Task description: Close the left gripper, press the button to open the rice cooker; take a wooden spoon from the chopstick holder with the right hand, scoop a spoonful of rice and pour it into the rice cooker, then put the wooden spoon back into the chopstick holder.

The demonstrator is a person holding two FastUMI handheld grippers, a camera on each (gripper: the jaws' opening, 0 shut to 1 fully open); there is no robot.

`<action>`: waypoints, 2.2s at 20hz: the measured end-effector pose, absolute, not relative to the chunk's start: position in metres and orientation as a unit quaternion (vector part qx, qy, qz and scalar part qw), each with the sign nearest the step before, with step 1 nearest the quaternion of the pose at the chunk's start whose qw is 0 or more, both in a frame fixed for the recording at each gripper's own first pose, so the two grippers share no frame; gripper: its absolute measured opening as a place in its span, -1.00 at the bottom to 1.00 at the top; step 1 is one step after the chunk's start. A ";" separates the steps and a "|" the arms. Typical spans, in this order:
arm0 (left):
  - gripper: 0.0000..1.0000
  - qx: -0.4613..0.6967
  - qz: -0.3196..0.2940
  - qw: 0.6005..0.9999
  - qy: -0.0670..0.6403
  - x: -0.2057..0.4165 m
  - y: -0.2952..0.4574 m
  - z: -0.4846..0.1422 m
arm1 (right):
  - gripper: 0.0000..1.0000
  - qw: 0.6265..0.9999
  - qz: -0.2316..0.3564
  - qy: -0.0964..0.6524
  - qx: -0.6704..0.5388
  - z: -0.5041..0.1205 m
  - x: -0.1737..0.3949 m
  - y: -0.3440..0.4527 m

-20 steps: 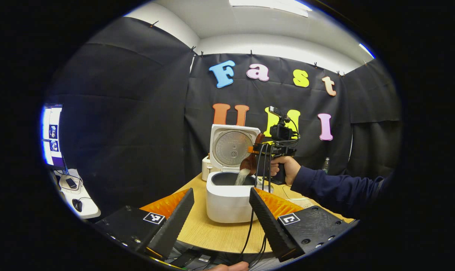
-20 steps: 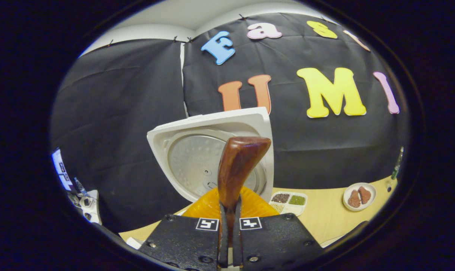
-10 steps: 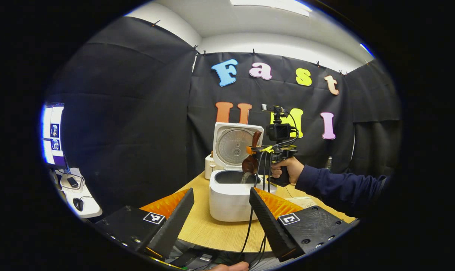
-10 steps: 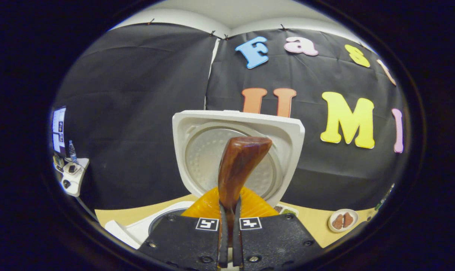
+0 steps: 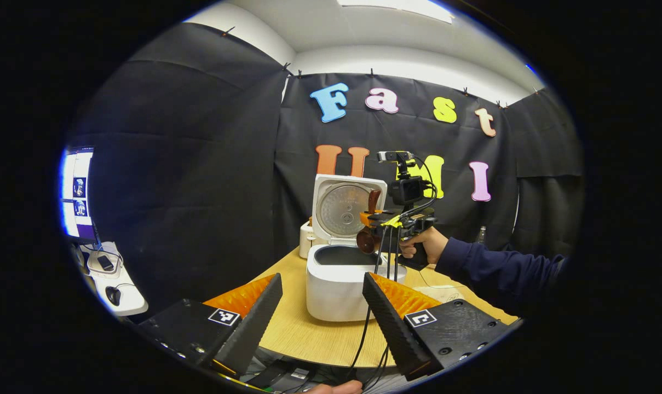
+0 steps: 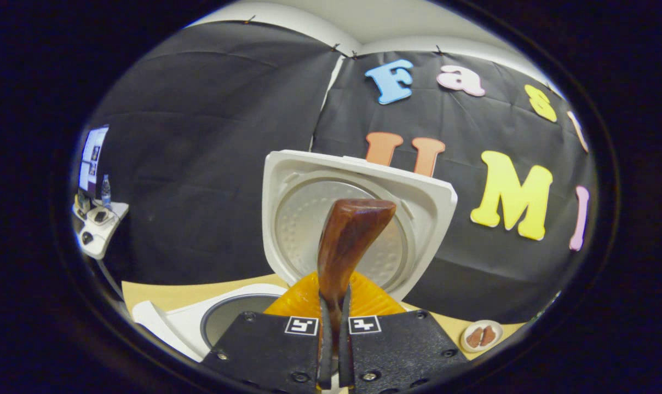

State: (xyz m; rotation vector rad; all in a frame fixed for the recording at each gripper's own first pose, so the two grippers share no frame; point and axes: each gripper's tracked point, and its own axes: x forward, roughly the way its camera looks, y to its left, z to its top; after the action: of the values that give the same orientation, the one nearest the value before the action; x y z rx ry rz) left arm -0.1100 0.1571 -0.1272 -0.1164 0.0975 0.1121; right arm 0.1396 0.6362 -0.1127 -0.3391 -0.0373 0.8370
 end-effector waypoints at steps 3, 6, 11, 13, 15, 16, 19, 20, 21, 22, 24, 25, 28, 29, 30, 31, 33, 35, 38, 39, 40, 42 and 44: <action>0.87 -0.052 0.056 0.995 0.056 -0.104 0.153 -0.129 | -0.86 0.895 0.419 -0.025 -0.150 -0.110 0.130 0.629; 0.88 -0.047 0.054 0.996 0.056 -0.101 0.146 -0.124 | -0.86 0.905 0.407 -0.025 -0.123 -0.093 0.122 0.601; 0.87 -0.043 0.050 0.997 0.050 -0.089 0.132 -0.120 | -0.84 0.928 0.368 -0.010 -0.062 -0.067 0.111 0.535; 0.87 -0.043 0.052 0.996 0.053 -0.079 0.127 -0.118 | -0.84 0.932 0.362 0.014 -0.021 -0.060 0.098 0.505; 0.88 -0.039 0.051 0.997 0.052 -0.072 0.120 -0.114 | -0.84 0.934 0.355 0.043 0.009 -0.057 0.088 0.474; 0.88 -0.035 0.051 0.997 0.050 -0.069 0.117 -0.111 | -0.84 0.936 0.349 0.051 0.015 -0.056 0.083 0.457; 0.87 -0.019 0.063 0.997 0.050 -0.058 0.117 -0.105 | -0.84 0.943 0.331 0.018 0.018 -0.039 0.078 0.404; 0.88 -0.016 0.068 0.996 0.048 -0.053 0.117 -0.102 | -0.84 0.947 0.322 0.009 0.016 -0.037 0.077 0.386; 0.88 -0.017 0.069 0.996 0.044 -0.051 0.115 -0.098 | -0.84 0.950 0.312 0.006 0.016 -0.037 0.076 0.369; 0.87 -0.021 0.069 0.997 0.041 -0.048 0.111 -0.095 | -0.84 0.952 0.305 0.007 0.018 -0.037 0.076 0.353; 0.87 -0.031 0.068 0.997 0.035 -0.039 0.105 -0.092 | -0.85 0.956 0.293 0.012 0.026 -0.037 0.074 0.323; 0.87 -0.034 0.066 0.997 0.033 -0.034 0.100 -0.091 | -0.84 0.957 0.287 0.013 0.026 -0.037 0.075 0.308; 0.87 -0.037 0.062 0.997 0.024 -0.017 0.085 -0.084 | -0.84 0.965 0.261 0.005 0.024 -0.039 0.079 0.265; 0.87 -0.038 0.056 0.997 0.022 -0.013 0.077 -0.084 | -0.85 0.968 0.250 0.005 0.026 -0.042 0.082 0.250; 0.87 -0.037 0.052 0.998 0.021 -0.007 0.071 -0.082 | -0.85 0.970 0.241 0.008 0.030 -0.045 0.084 0.237; 0.87 -0.036 0.049 0.998 0.019 -0.001 0.065 -0.080 | -0.82 0.972 0.233 0.012 0.031 -0.050 0.087 0.225; 0.87 -0.033 0.044 0.998 0.018 0.011 0.054 -0.079 | -0.84 0.975 0.217 0.022 0.034 -0.060 0.094 0.200; 0.87 -0.033 0.036 0.999 0.016 0.018 0.042 -0.078 | -0.84 0.980 0.193 0.027 0.037 -0.067 0.104 0.175; 0.87 -0.030 0.022 0.999 0.014 0.027 0.025 -0.079 | -0.84 0.986 0.156 0.031 0.037 -0.076 0.117 0.140; 0.87 -0.029 0.018 0.999 0.012 0.030 0.021 -0.080 | -0.85 0.988 0.148 0.032 0.040 -0.079 0.120 0.132; 0.87 -0.029 0.013 0.999 0.010 0.030 0.015 -0.080 | -0.84 0.988 0.142 0.031 0.042 -0.080 0.123 0.126; 0.87 -0.027 0.003 1.000 0.006 0.032 0.005 -0.081 | -0.84 0.990 0.133 0.028 0.046 -0.085 0.132 0.112; 0.87 -0.028 -0.005 1.000 -0.001 0.036 -0.004 -0.079 | -0.83 0.991 0.120 0.034 0.052 -0.097 0.146 0.098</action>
State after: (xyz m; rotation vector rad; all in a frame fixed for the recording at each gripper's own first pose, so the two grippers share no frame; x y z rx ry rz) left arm 0.0358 -0.0040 -0.0791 -0.0558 -0.0017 -0.0099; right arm 0.1456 0.0982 -0.0969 0.1035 0.0692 0.2414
